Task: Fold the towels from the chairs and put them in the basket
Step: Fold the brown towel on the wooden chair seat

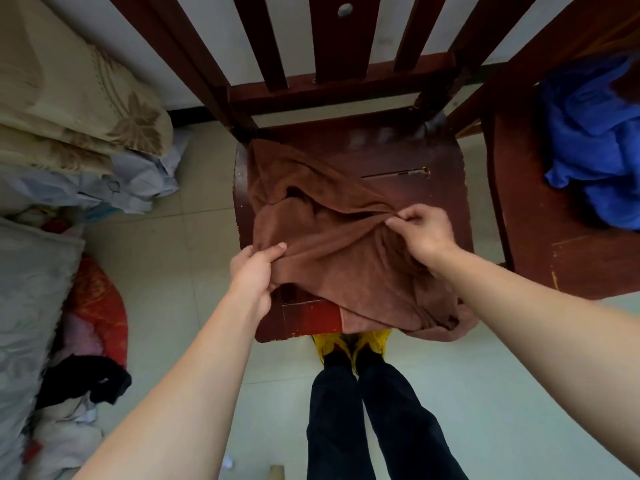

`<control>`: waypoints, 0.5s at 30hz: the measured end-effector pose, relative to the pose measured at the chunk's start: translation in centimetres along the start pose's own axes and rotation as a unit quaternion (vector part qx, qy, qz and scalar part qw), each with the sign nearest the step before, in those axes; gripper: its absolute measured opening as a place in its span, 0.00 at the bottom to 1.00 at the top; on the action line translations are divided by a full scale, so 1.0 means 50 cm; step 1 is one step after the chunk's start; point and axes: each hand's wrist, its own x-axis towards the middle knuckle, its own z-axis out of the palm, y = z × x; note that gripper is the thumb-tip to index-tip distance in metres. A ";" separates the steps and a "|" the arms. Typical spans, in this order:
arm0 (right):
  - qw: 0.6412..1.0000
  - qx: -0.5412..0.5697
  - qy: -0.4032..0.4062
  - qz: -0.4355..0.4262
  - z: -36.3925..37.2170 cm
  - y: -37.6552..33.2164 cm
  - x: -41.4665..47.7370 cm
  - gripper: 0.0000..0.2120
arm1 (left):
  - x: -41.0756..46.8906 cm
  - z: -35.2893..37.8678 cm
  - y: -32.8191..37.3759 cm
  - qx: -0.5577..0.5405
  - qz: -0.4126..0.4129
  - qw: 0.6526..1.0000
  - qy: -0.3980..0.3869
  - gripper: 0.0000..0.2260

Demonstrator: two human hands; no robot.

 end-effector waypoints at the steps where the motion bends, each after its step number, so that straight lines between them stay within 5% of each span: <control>1: 0.998 0.051 0.015 0.030 -0.014 0.021 -0.001 0.10 | 0.004 -0.001 -0.001 0.030 0.009 0.999 0.021 0.11; 3: 0.994 0.052 0.034 0.089 -0.046 0.057 -0.023 0.10 | 0.004 0.013 -0.011 0.105 0.025 0.994 0.024 0.19; 5: 0.989 -0.079 0.061 0.107 -0.072 0.065 -0.048 0.04 | -0.003 0.034 -0.014 0.162 0.014 0.987 0.001 0.16; 8: 0.959 -0.250 0.112 -0.069 -0.064 0.015 -0.064 0.17 | -0.010 0.052 -0.003 0.124 -0.039 0.991 -0.031 0.09; 11: 0.911 -0.287 0.033 -0.293 0.006 -0.075 -0.059 0.23 | 0.011 0.051 0.011 0.000 -0.078 0.996 -0.044 0.12; 13: 0.879 -0.335 -0.013 -0.340 0.053 -0.120 -0.040 0.23 | 0.025 0.047 0.028 -0.046 -0.083 0.994 -0.046 0.10; 15: 0.915 -0.284 0.004 -0.285 0.075 -0.147 -0.002 0.12 | 0.030 0.041 0.046 -0.065 -0.095 0.992 -0.057 0.12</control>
